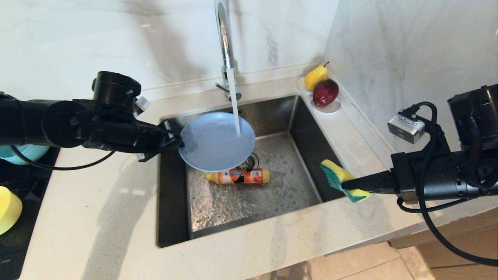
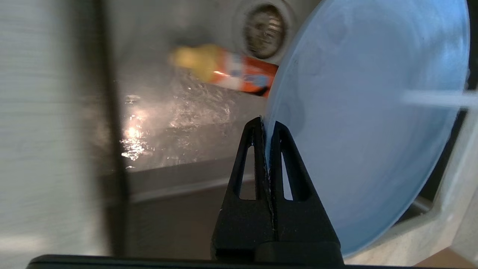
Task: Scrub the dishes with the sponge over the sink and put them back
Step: Wash the plate
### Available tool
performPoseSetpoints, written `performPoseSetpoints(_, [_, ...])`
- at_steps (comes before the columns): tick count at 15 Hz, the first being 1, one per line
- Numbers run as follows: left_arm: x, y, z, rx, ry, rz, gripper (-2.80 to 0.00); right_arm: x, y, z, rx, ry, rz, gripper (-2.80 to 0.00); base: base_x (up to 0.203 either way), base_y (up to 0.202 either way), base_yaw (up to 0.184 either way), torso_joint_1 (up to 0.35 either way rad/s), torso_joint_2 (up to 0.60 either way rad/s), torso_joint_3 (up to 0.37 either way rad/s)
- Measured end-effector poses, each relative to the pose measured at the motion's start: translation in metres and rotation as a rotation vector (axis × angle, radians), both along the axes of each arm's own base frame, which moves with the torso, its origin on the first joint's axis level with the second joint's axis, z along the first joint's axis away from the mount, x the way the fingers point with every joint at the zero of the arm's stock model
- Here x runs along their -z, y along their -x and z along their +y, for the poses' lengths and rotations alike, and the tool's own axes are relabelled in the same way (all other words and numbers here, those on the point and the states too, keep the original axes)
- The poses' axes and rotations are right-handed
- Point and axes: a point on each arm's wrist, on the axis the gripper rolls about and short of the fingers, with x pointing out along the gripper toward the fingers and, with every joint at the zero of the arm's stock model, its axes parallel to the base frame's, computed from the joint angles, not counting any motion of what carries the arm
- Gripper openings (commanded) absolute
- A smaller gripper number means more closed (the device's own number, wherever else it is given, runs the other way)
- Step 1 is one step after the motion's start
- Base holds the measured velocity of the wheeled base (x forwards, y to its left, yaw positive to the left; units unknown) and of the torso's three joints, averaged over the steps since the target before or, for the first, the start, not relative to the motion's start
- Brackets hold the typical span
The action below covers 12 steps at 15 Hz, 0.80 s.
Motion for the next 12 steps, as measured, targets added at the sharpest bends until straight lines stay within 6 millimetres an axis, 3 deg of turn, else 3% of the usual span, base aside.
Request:
performPoseSetpoints(5, [0.008,0.000,-0.044,0.073,-0.002,-0.009,-2.80,0.002,-0.002,0.000,-0.001,0.004,0.007,-2.80,0.000,0.000,0.000,0.000,0.00,0.000])
performPoseSetpoints(12, [0.012,0.001,-0.068,0.116,0.039,-0.027,-2.80,0.002,-0.001,0.000,-0.003,0.004,0.003,-2.80,0.000,0.000,0.000,0.000,0.00,0.000])
